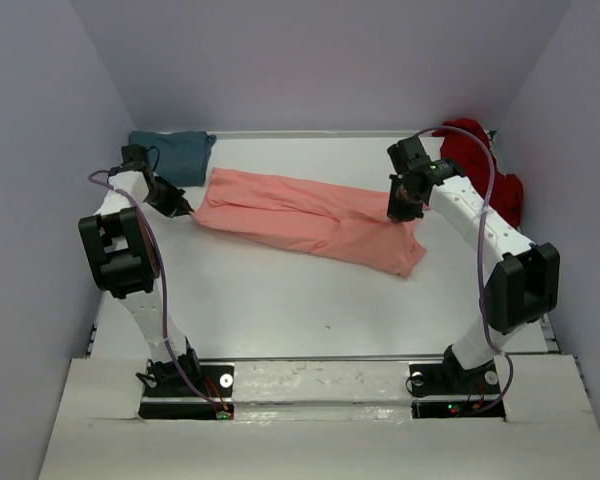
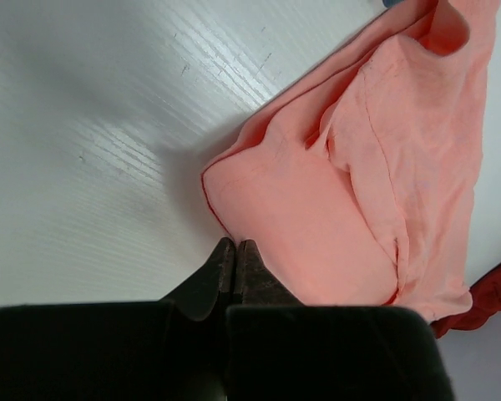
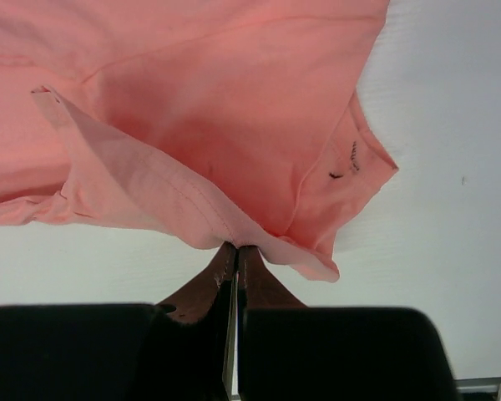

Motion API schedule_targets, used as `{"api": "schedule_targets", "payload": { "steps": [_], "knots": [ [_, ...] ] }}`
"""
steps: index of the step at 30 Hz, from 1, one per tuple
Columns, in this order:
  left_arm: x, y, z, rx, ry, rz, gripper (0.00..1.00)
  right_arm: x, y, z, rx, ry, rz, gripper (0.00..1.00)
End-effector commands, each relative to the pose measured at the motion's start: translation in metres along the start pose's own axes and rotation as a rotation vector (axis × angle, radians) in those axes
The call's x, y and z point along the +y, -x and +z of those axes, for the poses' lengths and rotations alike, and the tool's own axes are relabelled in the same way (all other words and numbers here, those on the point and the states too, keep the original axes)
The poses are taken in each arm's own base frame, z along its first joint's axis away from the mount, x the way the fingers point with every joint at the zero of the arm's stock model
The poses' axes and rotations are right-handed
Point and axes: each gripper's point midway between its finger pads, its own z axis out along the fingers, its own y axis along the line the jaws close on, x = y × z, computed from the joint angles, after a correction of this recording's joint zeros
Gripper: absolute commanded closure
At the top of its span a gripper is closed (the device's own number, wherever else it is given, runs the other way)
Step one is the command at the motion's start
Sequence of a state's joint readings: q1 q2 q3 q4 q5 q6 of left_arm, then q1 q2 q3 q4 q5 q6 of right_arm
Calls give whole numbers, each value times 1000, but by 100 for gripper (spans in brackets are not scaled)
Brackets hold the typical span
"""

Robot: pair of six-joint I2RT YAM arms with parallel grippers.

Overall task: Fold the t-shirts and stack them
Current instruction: Fold the tshirt

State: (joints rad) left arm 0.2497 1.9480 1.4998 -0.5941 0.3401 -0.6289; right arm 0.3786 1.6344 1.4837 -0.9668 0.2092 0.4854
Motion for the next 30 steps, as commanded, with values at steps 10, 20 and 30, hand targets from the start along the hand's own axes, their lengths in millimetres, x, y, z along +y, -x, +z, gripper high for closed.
{"api": "schedule_targets", "payload": {
  "steps": [10, 20, 30],
  "knots": [
    [-27, 22, -6, -18, -52, -7, 100, -14, 71, -3, -131, 0, 1, 100],
    [-45, 30, -2, -16, -73, 4, 100, -22, 90, 5, -142, 2, -6, 100],
    [-92, 43, -1, -24, -115, 60, 100, -21, 93, 16, -140, 12, -14, 100]
  ]
}}
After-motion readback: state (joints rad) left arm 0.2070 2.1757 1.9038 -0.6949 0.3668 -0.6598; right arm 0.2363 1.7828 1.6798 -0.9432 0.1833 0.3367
